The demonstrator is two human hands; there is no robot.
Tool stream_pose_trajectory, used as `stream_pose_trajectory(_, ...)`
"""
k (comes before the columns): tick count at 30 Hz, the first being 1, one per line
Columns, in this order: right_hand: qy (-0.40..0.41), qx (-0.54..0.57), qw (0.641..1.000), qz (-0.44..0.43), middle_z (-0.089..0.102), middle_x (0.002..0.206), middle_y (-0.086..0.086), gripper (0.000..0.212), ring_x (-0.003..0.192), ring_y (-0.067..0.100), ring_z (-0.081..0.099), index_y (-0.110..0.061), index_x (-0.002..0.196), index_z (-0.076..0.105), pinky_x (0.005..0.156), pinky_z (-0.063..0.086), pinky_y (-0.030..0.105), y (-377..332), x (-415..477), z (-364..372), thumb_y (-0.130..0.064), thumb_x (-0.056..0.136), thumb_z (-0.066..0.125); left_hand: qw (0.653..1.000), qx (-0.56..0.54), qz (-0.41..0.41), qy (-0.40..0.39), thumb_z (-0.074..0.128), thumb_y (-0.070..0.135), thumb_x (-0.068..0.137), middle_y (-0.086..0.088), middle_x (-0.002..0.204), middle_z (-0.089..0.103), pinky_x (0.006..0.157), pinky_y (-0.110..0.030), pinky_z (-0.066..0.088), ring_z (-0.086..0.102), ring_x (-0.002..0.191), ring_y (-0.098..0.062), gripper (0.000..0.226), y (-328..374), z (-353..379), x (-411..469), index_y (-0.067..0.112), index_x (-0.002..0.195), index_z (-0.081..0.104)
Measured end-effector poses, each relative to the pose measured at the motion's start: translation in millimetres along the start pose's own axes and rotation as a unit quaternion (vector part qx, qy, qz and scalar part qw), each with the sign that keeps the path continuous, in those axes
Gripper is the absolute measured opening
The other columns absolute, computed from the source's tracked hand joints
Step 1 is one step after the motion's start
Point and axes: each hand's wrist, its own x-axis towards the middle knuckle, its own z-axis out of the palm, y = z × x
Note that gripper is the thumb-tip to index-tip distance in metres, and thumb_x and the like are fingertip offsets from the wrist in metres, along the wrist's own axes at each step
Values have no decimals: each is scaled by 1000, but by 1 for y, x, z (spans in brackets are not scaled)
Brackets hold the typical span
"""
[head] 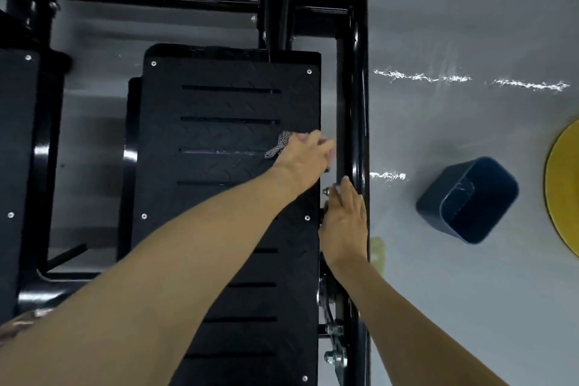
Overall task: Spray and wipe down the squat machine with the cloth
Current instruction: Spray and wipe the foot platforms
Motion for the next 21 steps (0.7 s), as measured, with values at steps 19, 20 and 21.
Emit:
stream_pose_trajectory(19, -128, -44, 991, 8, -12, 159, 11, 56, 148, 24, -3, -7, 144, 32, 118, 10, 34, 50, -124, 12, -9, 92, 53, 999, -20, -11, -49, 55, 18, 89, -6, 141, 12, 91, -36, 42, 32, 120, -27, 73, 150, 61, -120, 12, 151, 16)
stream_pose_trajectory(20, -137, -45, 990, 9, -13, 159, 11, 62, 148, 24, -4, -6, 146, 27, 118, 11, 34, 50, -132, 15, -9, 91, 54, 998, -22, -8, -51, 55, 18, 89, -6, 140, 14, 90, -36, 42, 32, 119, -27, 74, 157, 65, -127, 12, 151, 16)
stream_pose_trajectory(21, -143, -46, 989, 13, -14, 159, 11, 67, 148, 24, -5, -5, 149, 21, 118, 11, 34, 50, -135, 18, -9, 91, 55, 998, -23, -5, -52, 55, 17, 89, -6, 140, 15, 91, -36, 42, 32, 119, -27, 73, 163, 68, -132, 12, 150, 16)
